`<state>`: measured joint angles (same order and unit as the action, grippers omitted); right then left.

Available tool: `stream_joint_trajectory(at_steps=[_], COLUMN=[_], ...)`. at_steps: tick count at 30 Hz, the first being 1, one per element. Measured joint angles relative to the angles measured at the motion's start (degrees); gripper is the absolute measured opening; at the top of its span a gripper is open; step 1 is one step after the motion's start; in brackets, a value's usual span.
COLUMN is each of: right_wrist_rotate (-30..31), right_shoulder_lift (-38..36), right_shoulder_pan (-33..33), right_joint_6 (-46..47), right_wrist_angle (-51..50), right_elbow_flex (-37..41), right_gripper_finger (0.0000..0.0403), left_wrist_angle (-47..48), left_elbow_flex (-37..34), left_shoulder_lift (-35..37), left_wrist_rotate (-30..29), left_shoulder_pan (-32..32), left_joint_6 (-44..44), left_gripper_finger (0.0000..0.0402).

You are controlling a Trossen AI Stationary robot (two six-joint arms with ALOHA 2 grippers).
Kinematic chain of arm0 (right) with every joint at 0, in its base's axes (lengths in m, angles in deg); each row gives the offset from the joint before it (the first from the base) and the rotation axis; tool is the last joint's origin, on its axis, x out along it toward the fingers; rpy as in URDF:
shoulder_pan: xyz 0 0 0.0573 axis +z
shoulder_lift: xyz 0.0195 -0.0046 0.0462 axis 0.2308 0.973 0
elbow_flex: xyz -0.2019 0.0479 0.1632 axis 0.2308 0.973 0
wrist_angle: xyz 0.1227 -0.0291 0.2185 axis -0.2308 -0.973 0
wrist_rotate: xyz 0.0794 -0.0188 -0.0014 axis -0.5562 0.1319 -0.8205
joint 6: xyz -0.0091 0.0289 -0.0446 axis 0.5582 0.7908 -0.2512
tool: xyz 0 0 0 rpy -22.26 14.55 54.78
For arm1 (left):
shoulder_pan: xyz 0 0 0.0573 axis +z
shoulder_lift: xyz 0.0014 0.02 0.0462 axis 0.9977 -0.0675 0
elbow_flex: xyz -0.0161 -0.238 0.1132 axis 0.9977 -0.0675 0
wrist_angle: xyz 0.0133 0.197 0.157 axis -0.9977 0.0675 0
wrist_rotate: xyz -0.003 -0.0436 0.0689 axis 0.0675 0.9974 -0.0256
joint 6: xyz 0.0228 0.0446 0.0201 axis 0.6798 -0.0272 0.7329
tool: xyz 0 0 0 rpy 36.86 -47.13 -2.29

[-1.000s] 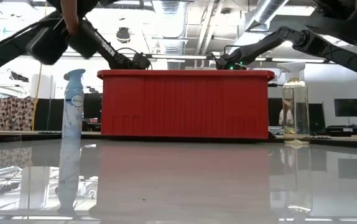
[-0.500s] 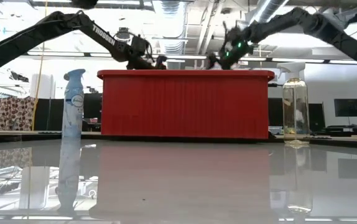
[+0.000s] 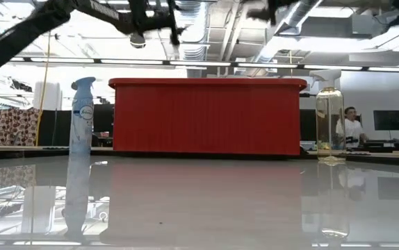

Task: Fold Laundry from Bin
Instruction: Return to Home Position

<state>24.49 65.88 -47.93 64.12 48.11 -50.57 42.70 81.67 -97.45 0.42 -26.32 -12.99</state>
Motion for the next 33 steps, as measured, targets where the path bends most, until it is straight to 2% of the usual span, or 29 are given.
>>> stream_joint_trajectory(at_steps=[5, 9, 12, 15, 18, 20, 22, 24, 25, 30, 33], right_wrist_rotate=[-5.6, -3.0, -1.2, -0.9, -1.1, -1.2, -1.2, -1.2, -1.2, -4.9, -5.2], right_shoulder_lift=[-8.2, -14.4, -18.2, -21.8, -23.6, -24.5, -25.3, -26.5, -27.0, -31.4, -37.0], right_shoulder_pan=[0.1, -0.1, -0.4, -0.4, -0.4, -0.4, -0.4, -0.3, -0.1, 0.9, 0.3], right_joint_6=[-3.0, -8.6, -7.7, -11.1, -10.5, -10.1, -10.8, -11.2, -11.2, -10.4, -9.9], right_wrist_angle=[-2.9, -8.0, -11.8, -15.6, -20.3, -25.2, -29.5, -30.1, -29.8, -25.7, -23.5], right_elbow_flex=[0.0, 0.0, 0.0, 0.0, 0.8, 1.8, 3.4, 5.8, 6.9, 14.0, 20.0], right_gripper_finger=[0.0354, 0.0354, 0.0354, 0.0354, 0.0354, 0.0354, 0.0354, 0.0354, 0.0354, 0.0354, 0.0354], left_wrist_angle=[-4.0, -3.0, 0.5, 8.7, 24.9, 41.0, 57.1, 66.6, 69.1, 72.3, 72.6], left_elbow_flex=[0.0, 0.0, 0.0, 0.1, 0.0, 0.0, 0.0, 0.0, 0.0, -0.2, -4.1], left_shoulder_lift=[8.1, 15.1, 20.4, 25.0, 29.1, 32.2, 35.2, 37.7, 38.8, 43.3, 47.7], left_wrist_rotate=[13.0, 15.4, 15.7, 17.7, 20.0, 16.8, 8.1, 0.2, -1.3, 5.6, 5.7], left_shoulder_pan=[-0.2, -0.2, 0.0, 0.4, 0.4, 0.4, 0.3, -0.6, -1.0, -1.9, -1.8], left_joint_6=[1.6, 5.0, 9.2, 14.9, 25.0, 35.7, 47.8, 56.4, 59.2, 65.0, 65.7], left_gripper_finger=[0.0213, 0.0213, 0.0213, 0.0213, 0.0213, 0.0213, 0.0213, 0.0213, 0.0213, 0.0213, 0.0213])
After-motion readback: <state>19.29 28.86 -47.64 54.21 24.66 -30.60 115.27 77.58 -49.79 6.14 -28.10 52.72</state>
